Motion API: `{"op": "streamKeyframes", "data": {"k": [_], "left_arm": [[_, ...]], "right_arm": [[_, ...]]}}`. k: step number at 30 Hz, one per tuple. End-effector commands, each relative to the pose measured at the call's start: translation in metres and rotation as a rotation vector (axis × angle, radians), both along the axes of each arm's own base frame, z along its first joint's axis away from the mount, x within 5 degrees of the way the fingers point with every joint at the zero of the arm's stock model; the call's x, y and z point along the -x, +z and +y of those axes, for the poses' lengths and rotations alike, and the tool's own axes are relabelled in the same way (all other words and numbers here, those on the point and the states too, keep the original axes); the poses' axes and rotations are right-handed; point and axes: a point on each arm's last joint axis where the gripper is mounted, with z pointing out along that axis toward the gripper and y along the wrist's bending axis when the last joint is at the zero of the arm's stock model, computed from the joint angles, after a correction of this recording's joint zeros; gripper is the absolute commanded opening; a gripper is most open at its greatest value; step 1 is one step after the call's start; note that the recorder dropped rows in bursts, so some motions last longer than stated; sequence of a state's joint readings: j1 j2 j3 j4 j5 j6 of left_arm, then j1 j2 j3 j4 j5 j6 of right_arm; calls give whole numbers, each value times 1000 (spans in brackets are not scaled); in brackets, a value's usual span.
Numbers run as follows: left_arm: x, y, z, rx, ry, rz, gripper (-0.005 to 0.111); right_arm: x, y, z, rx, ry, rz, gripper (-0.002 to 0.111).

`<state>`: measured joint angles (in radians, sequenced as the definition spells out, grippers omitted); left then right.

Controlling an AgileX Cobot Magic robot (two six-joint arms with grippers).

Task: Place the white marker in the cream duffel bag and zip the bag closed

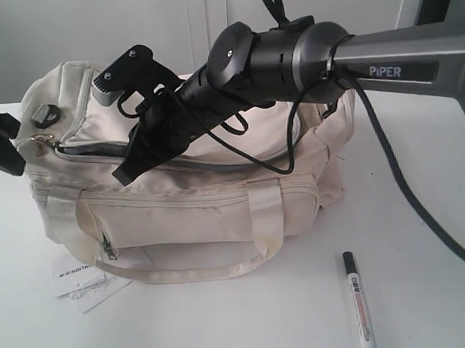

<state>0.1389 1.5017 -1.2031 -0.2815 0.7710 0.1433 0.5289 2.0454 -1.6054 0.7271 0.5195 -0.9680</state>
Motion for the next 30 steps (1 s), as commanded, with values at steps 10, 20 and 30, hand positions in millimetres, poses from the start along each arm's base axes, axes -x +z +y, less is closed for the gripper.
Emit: {"op": "streamKeyframes", "data": {"k": [10, 20, 30], "left_arm": [[11, -38, -8, 360, 207, -15, 57], [9, -53, 1, 320, 340, -102, 57], [1, -52, 0, 360, 354, -162, 56]], "right_arm": [[2, 7, 0, -8, 2, -6, 0], [2, 7, 0, -7, 3, -7, 0], [2, 7, 0, -7, 3, -7, 0]]}}
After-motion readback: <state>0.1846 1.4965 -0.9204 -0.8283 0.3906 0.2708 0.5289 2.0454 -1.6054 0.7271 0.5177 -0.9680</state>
